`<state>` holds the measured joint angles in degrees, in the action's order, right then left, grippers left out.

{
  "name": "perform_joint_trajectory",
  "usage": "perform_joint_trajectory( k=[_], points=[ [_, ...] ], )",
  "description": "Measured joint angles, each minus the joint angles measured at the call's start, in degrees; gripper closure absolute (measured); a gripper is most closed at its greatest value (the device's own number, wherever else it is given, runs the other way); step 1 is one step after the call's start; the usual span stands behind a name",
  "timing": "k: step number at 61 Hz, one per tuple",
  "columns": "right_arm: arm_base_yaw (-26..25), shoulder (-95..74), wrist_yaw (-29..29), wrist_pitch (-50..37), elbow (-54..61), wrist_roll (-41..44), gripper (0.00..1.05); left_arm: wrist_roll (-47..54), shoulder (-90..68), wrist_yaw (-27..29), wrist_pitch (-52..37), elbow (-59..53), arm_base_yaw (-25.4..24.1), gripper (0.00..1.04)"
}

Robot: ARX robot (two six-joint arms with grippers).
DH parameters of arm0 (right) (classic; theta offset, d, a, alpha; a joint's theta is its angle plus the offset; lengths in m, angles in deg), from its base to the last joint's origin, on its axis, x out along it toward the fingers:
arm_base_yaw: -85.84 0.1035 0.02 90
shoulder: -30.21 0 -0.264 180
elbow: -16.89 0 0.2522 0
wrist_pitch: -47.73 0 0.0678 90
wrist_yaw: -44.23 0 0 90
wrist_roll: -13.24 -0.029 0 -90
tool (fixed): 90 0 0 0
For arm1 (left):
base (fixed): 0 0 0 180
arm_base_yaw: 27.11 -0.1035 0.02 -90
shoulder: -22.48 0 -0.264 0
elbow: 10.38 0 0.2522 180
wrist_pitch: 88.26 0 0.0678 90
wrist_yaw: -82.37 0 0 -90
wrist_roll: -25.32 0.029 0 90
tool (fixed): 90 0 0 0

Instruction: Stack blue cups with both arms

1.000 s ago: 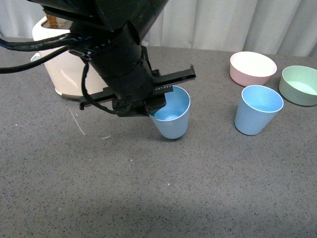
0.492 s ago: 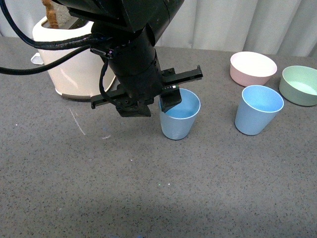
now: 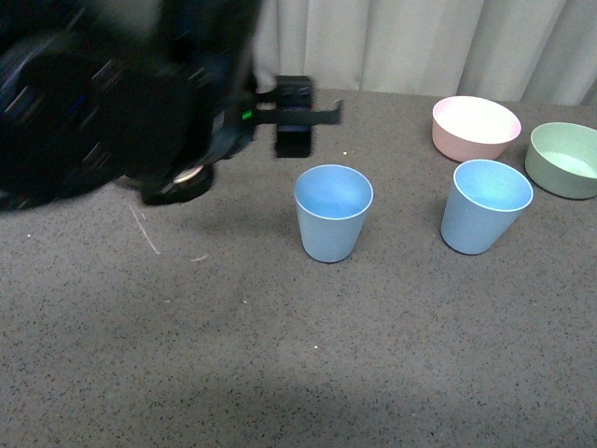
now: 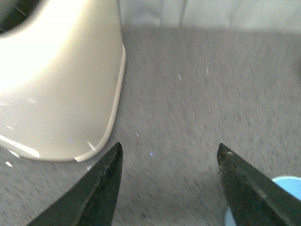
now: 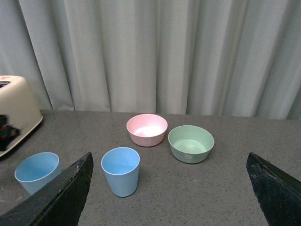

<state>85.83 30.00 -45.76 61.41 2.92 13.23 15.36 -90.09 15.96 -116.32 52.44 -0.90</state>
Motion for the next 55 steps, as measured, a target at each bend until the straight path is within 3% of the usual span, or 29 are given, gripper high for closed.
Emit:
perform_joint_trajectory(
  k=[7,20,55],
  points=[
    [0.0,0.0,0.0,0.0,0.0,0.0,0.1,5.7,8.3,-1.8,-21.3,-11.3,-3.9,0.63],
    [0.0,0.0,0.1,0.0,0.0,0.0,0.1,8.6,21.7,-7.4,-25.8,-26.0,-9.9,1.01],
    [0.0,0.0,0.0,0.0,0.0,0.0,0.1,9.5,48.9,-17.3,-15.7,-43.7,-19.5,1.01]
  ],
)
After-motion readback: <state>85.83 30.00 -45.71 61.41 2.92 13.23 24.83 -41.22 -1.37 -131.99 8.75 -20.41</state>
